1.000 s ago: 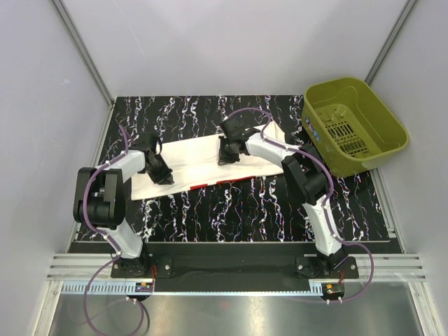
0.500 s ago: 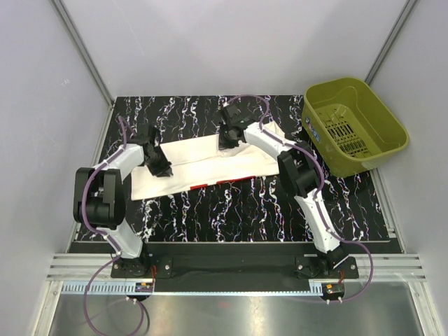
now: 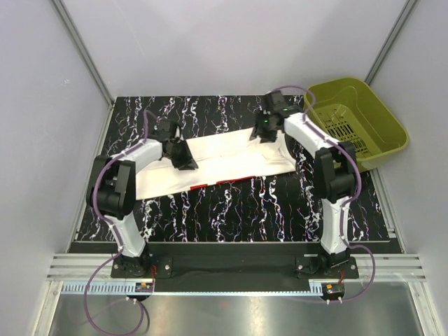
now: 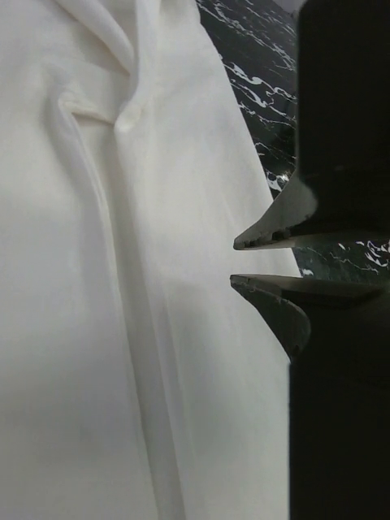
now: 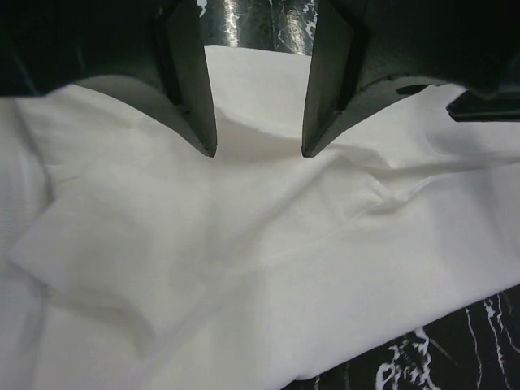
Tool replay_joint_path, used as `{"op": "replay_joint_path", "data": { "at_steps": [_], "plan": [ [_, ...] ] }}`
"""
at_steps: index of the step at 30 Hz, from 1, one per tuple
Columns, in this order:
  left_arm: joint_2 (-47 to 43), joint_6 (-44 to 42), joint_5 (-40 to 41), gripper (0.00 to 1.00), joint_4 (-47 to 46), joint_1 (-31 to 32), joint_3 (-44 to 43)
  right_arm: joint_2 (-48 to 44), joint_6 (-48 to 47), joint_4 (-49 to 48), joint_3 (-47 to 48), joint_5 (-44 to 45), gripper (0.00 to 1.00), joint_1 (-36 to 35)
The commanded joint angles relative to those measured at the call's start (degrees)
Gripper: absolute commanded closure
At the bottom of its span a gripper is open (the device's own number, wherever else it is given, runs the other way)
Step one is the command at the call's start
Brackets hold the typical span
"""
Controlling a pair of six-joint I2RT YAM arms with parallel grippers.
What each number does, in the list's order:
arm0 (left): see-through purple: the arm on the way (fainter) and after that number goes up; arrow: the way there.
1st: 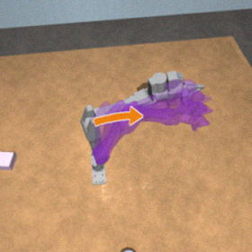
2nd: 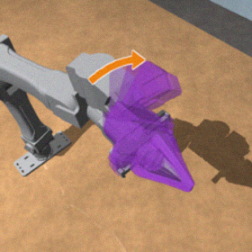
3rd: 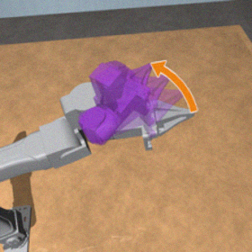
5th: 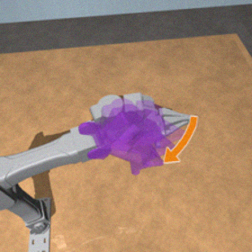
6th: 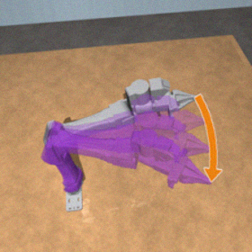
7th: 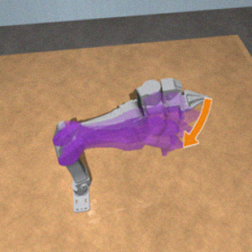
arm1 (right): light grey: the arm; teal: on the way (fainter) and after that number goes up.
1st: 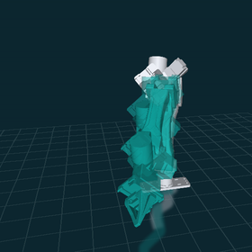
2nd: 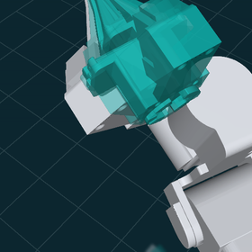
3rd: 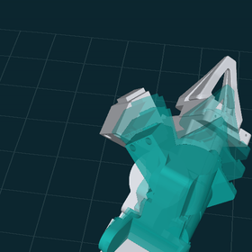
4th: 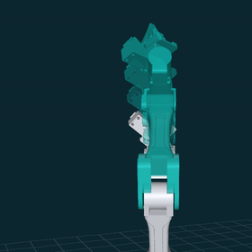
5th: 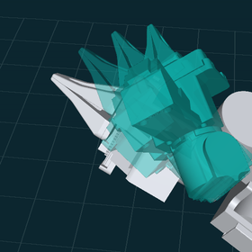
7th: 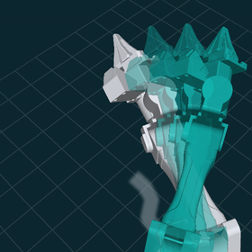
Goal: Fold and stack the t-shirts
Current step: Fold the tshirt
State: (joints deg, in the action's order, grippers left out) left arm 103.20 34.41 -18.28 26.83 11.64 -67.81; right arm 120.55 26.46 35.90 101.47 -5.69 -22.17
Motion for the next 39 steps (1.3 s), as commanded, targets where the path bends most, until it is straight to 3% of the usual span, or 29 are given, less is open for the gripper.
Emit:
{"op": "replay_joint_path", "data": {
  "at_steps": [1, 18, 25, 29, 39],
  "plan": [
    [2.5, 2.8, -5.4, 0.77, -4.8, 3.8, -3.5, -1.9, -2.1, -1.9, -1.7, -6.1, 0.46, 4.8],
    [2.9, 2.9, -5.6, 0.77, -1.8, 6.7, -6.4, 1.5, -3.0, -8.9, -8.2, -20.8, 0.42, 6.0],
    [1.4, 1.5, -4.7, 0.77, -0.5, 6.7, -5.5, -3.6, 0.0, -11.2, -14.9, -25.1, 0.48, 6.0],
    [1.6, 1.5, -4.4, 0.77, -0.6, 6.7, -5.5, -5.6, -0.3, -12.1, -19.1, -23.4, 0.51, 5.9],
    [1.4, 1.5, -4.4, 0.77, -0.5, 6.7, -5.1, -5.8, -1.0, -11.2, -20.0, -22.8, 0.64, 5.9]
  ]
}}
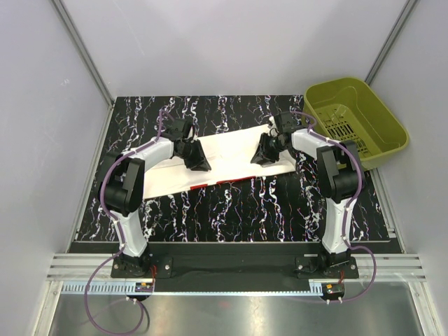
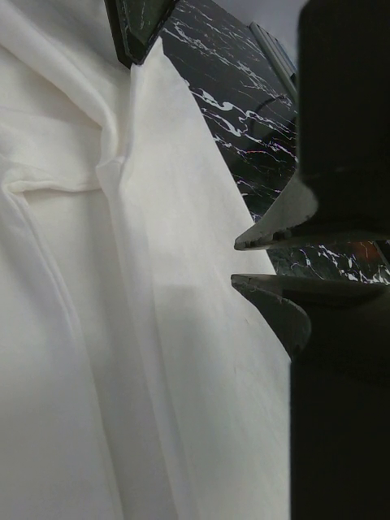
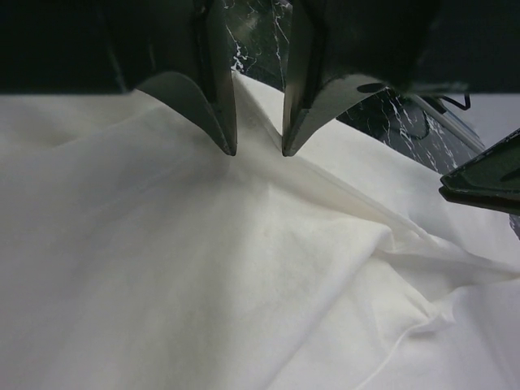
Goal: Fold and stack the t-shirts
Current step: Fold the tshirt
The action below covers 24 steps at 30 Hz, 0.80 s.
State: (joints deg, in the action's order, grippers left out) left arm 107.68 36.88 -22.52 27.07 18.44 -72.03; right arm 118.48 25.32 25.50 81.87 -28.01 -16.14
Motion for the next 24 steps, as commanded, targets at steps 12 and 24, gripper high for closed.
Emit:
{"op": "replay_joint_path", "data": {
  "at_steps": [12, 24],
  "plan": [
    [-1.3, 1.2, -2.8, 0.76, -5.3, -0.1, -2.2, -5.2, 2.1, -3.1, -6.1, -7.3, 0.61, -2.2],
    [6.8, 7.1, -5.7, 0.73, -18.4, 6.3, -11.0, -2.8, 5.2, 1.4, 9.4, 3.3, 0.79, 2.9]
  ]
}}
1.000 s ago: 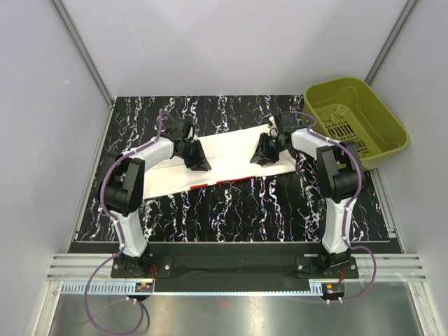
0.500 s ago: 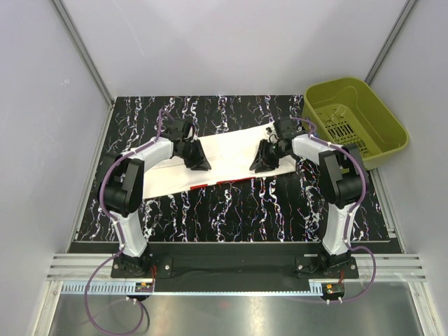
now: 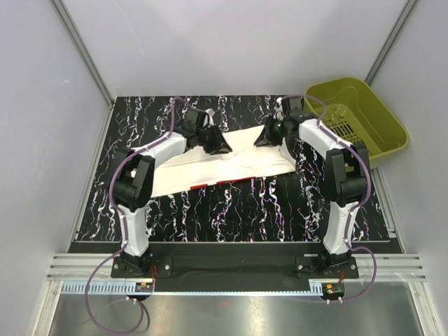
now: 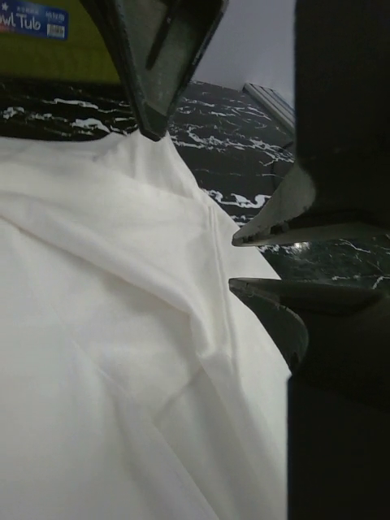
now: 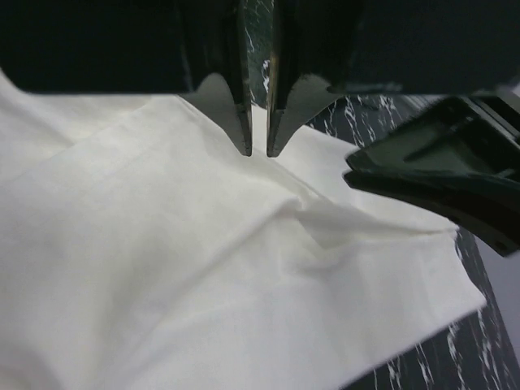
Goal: Fold and stack the t-shirts
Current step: Fold the tshirt
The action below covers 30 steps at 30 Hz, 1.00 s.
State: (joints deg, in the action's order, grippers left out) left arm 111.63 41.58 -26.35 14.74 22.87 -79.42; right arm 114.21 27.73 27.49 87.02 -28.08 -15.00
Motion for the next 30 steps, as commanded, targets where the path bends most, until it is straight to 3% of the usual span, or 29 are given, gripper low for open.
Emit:
{"op": "replay_joint_path", "data": {
  "at_steps": [1, 9, 23, 30],
  "plan": [
    [3.6, 3.0, -1.7, 0.73, -6.7, 2.4, -4.1, 2.1, 3.3, -1.0, 5.9, 3.4, 0.81, 1.9],
    [9.5, 4.9, -0.6, 0.80, -6.3, 2.7, -6.4, 10.0, 6.3, -2.8, 12.7, 1.1, 0.84, 2.2],
    [4.9, -2.6, -0.7, 0.82, -4.1, 1.5, 2.9, 21.5, 9.2, -8.3, 16.4, 1.2, 0.87, 4.2],
    [5.1, -6.1, -1.6, 0.82, -3.7, -2.7, 5.4, 24.3, 10.5, -10.8, 16.7, 3.6, 0.88, 6.8]
  ]
}}
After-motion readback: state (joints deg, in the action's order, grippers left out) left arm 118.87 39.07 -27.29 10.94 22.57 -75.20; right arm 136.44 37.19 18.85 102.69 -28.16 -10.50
